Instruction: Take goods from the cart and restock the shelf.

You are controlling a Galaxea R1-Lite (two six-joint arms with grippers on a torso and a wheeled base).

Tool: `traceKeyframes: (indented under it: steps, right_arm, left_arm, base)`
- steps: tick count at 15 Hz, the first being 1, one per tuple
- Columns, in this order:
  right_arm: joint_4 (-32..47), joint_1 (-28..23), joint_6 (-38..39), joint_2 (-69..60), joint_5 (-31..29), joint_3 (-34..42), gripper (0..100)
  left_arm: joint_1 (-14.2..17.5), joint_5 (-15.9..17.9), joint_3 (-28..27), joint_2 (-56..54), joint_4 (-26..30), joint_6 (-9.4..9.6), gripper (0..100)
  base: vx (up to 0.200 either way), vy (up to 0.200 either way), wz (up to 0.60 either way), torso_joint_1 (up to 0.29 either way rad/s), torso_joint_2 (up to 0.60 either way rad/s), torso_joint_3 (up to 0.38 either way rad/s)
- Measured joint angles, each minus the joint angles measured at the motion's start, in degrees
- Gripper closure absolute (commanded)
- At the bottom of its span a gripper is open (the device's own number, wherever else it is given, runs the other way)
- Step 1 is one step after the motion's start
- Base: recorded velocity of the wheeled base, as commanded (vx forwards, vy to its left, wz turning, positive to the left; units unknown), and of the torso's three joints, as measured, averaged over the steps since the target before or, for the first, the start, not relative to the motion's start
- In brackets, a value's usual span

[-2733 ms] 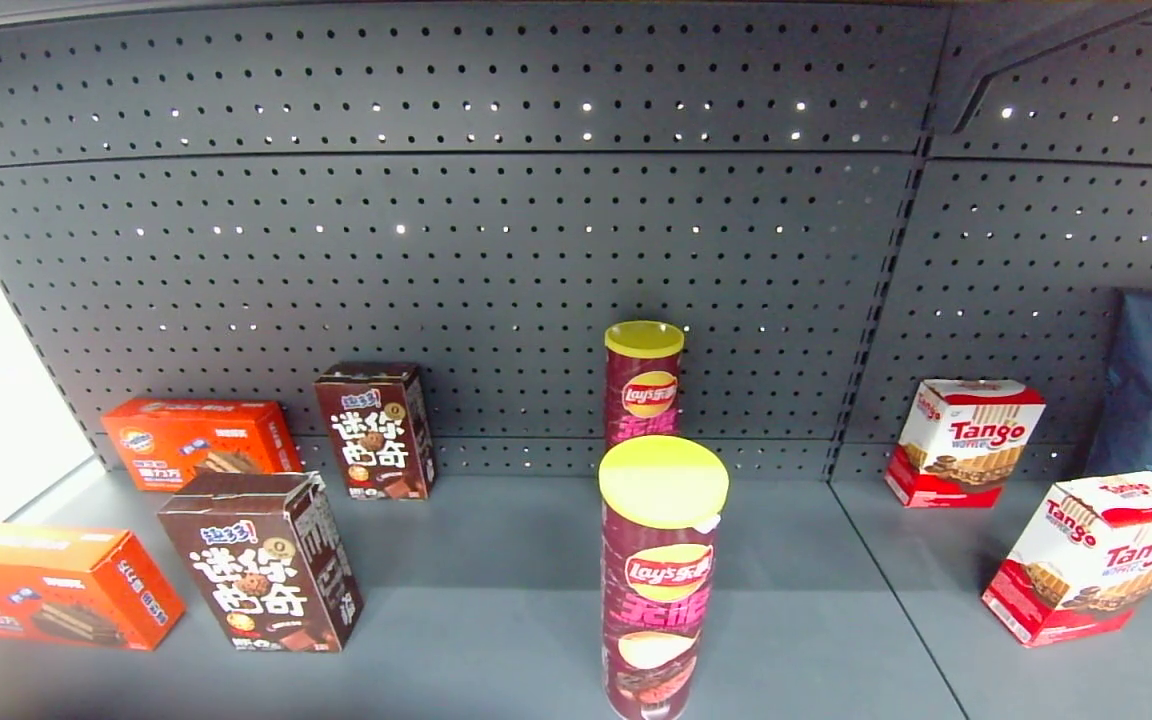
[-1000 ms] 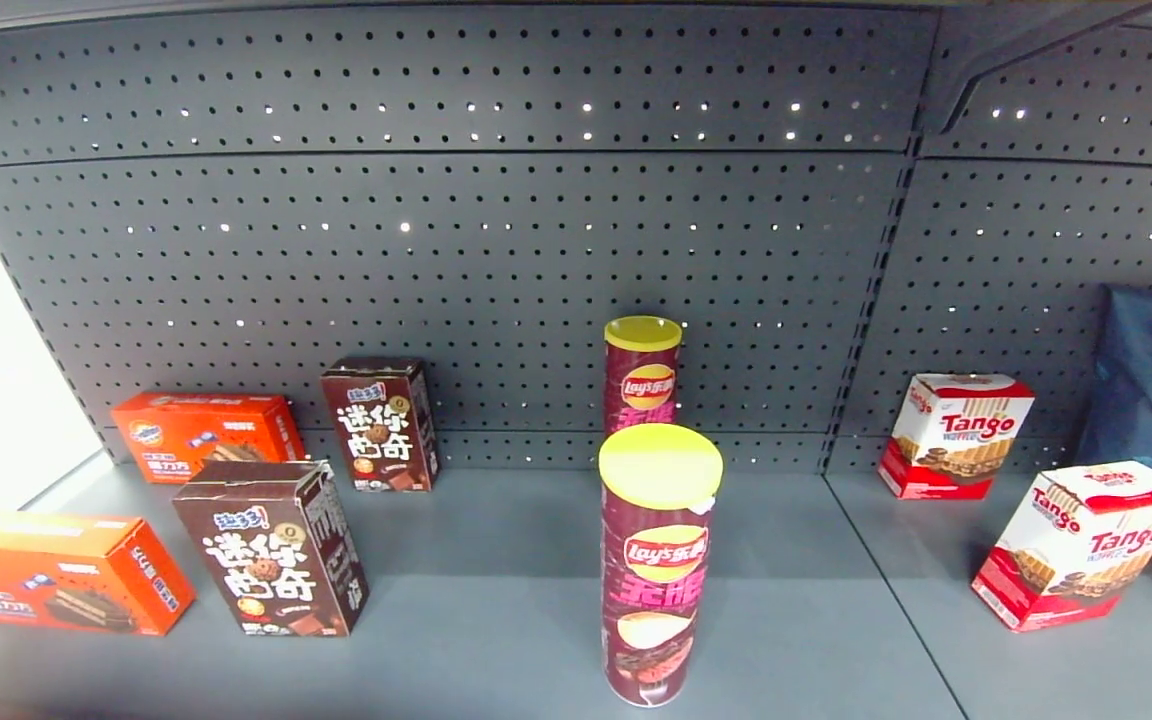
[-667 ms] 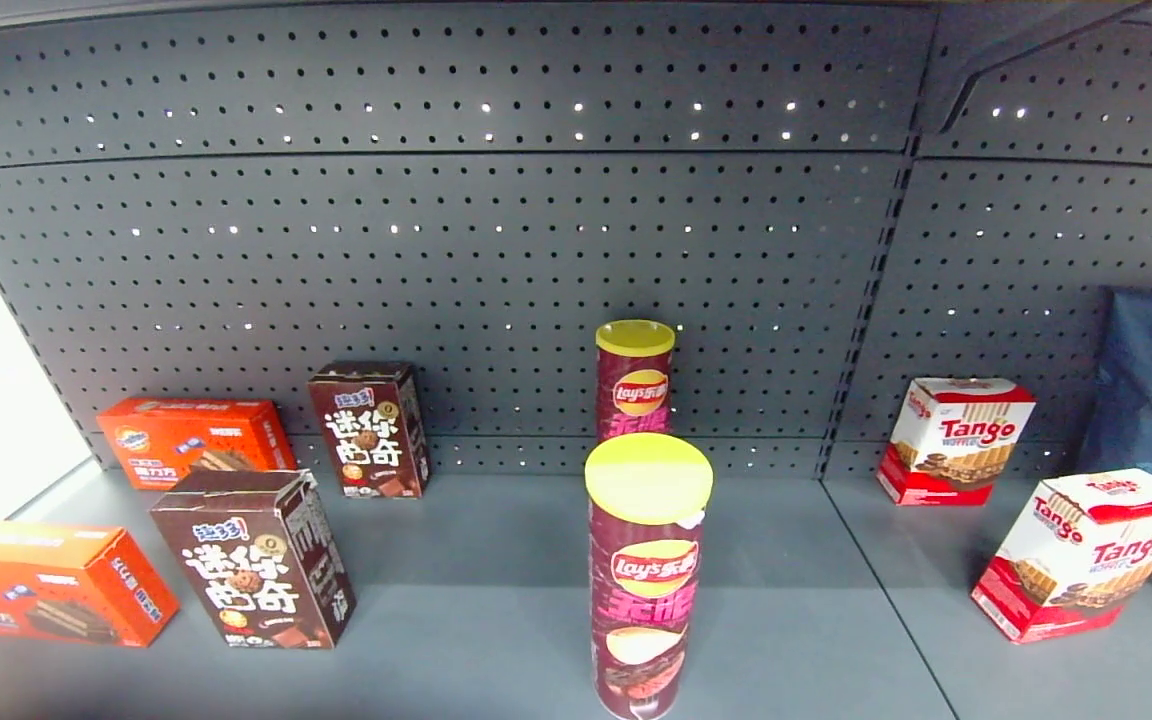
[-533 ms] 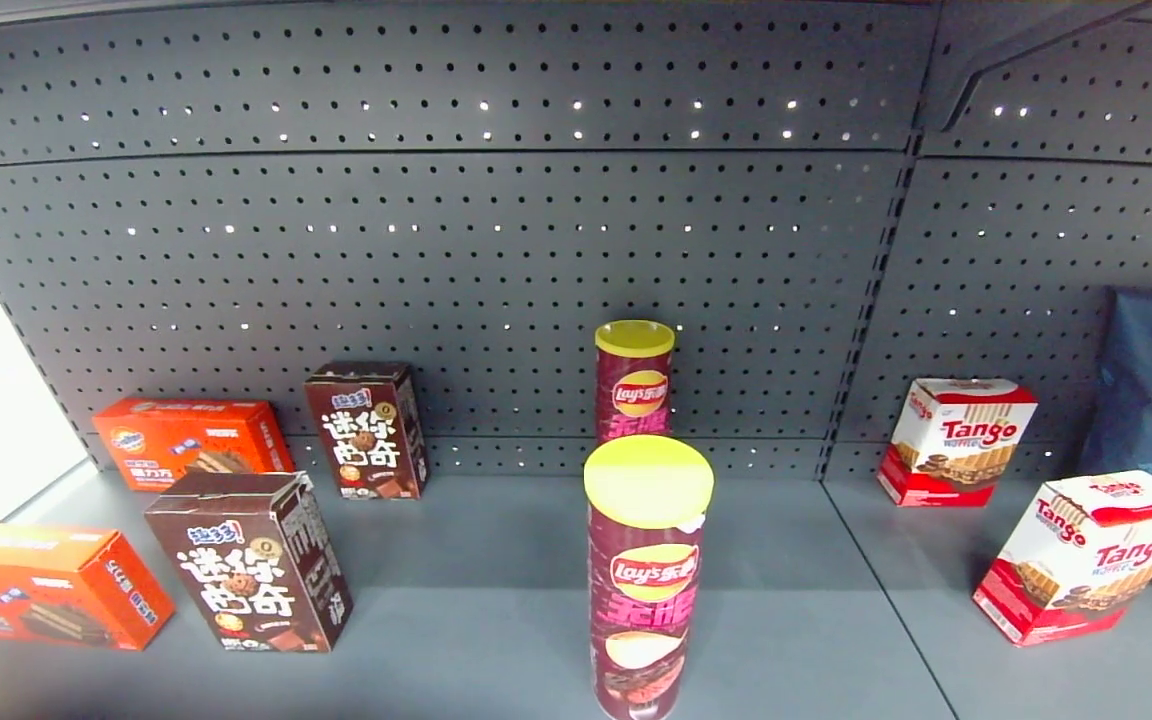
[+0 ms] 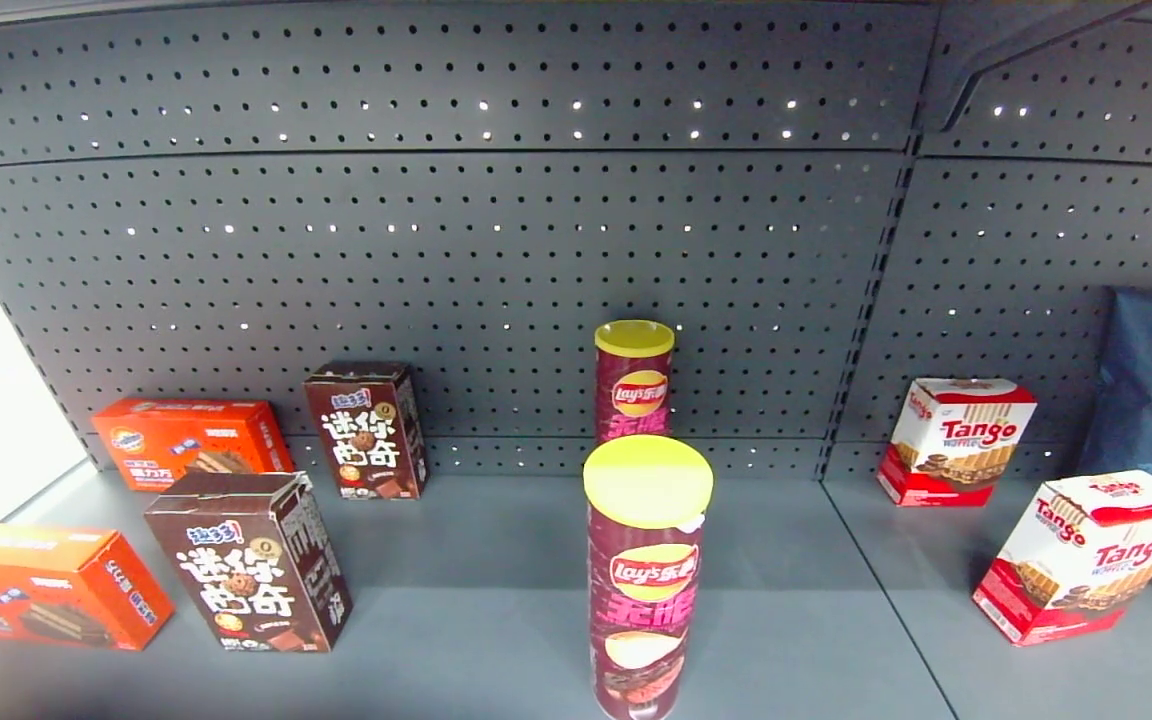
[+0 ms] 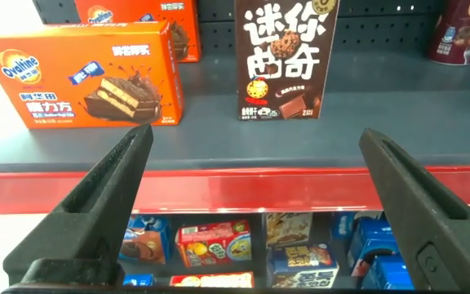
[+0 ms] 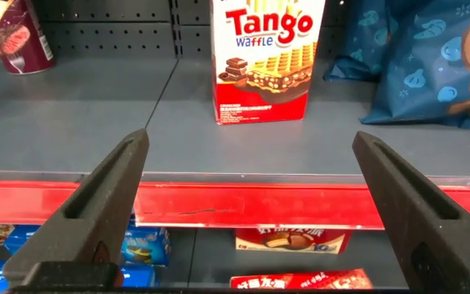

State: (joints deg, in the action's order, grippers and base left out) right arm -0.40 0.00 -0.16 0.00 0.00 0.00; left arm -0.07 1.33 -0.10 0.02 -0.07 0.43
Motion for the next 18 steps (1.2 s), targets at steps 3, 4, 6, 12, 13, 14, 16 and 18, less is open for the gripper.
traceKeyframes:
  steps: [3,4,6,12,13,14,16,18]
  right_arm:
    - [0.0,0.0,0.0,0.0,0.0,0.0,0]
    - [0.0,0.0,0.0,0.0,0.0,0.0,0]
    - [0.0,0.0,0.1,0.0,0.0,0.0,0]
    - [0.0,0.0,0.1,0.0,0.0,0.0,0]
    - [0.1,0.0,0.1,0.0,0.0,0.0,0]
    - [0.1,0.0,0.1,0.0,0.0,0.0,0]
    - [0.1,0.0,0.1,0.0,0.0,0.0,0]
    - [0.0,0.0,0.1,0.0,0.0,0.0,0]
  left_arm:
    - [0.0,0.0,0.0,0.0,0.0,-0.02,0]
    - [0.0,0.0,0.0,0.0,0.0,-0.07,0]
    - [0.0,0.0,0.0,0.0,0.0,0.06,0]
    - [0.0,0.1,0.0,0.0,0.0,0.12,0]
    - [0.0,0.1,0.0,0.0,0.0,0.12,0]
    - [0.0,0.2,0.0,0.0,0.0,0.12,0]
    - [0.0,0.1,0.0,0.0,0.0,0.11,0]
    - [0.0,0.1,0.0,0.0,0.0,0.11,0]
  base:
    - [0.0,0.0,0.0,0.0,0.0,0.0]
    - [0.0,0.0,0.0,0.0,0.0,0.0]
    - [0.0,0.0,0.0,0.0,0.0,0.0]
    - [0.0,0.0,0.0,0.0,0.0,0.0]
    - [0.0,0.0,0.0,0.0,0.0,0.0]
    - [0.0,0.0,0.0,0.0,0.0,0.0]
    - [0.0,0.0,0.0,0.0,0.0,0.0]
    - [0.0,0.0,0.0,0.0,0.0,0.0]
